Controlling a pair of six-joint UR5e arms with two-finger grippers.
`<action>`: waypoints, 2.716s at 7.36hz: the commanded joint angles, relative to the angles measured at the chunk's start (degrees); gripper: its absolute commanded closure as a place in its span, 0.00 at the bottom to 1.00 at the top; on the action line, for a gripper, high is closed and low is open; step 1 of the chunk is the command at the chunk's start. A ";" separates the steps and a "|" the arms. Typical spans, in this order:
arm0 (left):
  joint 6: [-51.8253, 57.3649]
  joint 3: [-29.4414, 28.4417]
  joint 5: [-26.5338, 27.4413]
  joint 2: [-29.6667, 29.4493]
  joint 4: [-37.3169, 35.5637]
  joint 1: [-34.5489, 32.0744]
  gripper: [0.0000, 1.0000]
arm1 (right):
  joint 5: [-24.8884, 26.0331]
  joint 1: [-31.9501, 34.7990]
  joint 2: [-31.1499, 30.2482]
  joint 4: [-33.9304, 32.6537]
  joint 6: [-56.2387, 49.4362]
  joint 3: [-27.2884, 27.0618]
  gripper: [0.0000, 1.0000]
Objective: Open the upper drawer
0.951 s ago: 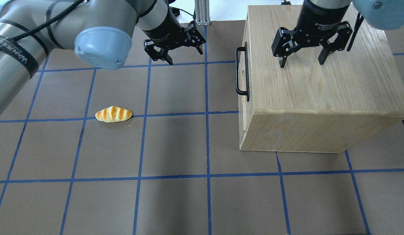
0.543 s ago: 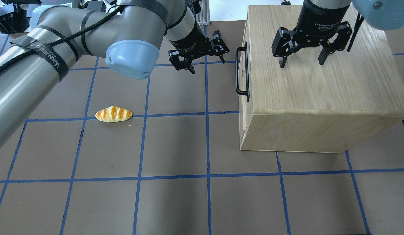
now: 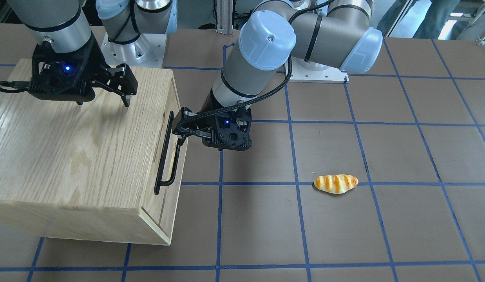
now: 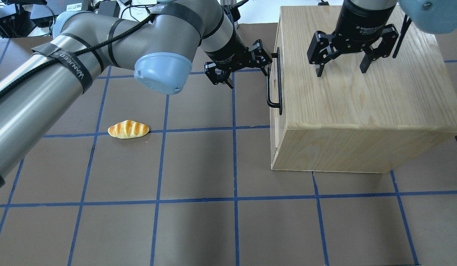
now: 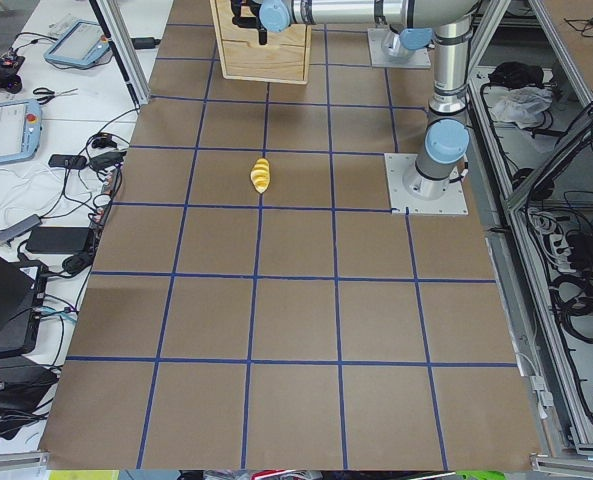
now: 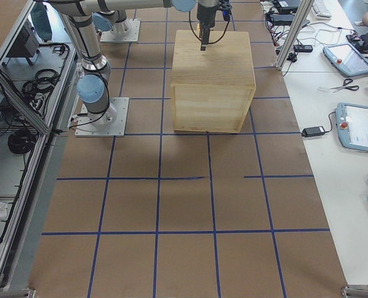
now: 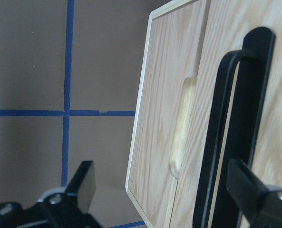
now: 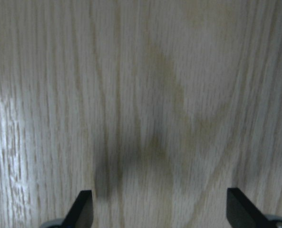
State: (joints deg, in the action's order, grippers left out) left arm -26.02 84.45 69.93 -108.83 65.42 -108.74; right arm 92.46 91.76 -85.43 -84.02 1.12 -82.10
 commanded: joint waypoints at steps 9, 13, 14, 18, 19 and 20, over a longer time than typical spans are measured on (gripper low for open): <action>0.26 0.89 0.03 -2.09 -2.57 -1.57 0.00 | 0.00 0.00 0.00 0.00 0.02 0.01 0.00; 2.73 1.16 1.35 -2.62 -2.66 -1.57 0.00 | 0.00 -0.09 0.00 0.00 0.02 0.01 0.00; 2.73 1.16 1.44 -2.36 -2.66 -1.57 0.00 | 0.00 -0.09 0.00 0.00 0.02 0.01 0.00; 5.80 1.42 3.19 -1.56 -2.14 -0.78 0.00 | 0.00 0.00 0.00 0.00 -0.07 0.01 0.00; 8.15 1.42 3.37 -1.65 -2.14 -0.60 0.00 | 0.00 0.00 0.00 0.00 0.02 0.01 0.00; 8.61 1.42 3.29 -0.95 -1.79 0.79 0.00 | 0.00 0.00 0.00 0.00 0.02 0.01 0.00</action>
State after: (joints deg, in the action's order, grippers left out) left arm -18.59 85.87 73.10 -110.31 63.32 -109.13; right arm 92.46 91.76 -85.43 -84.03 1.11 -82.09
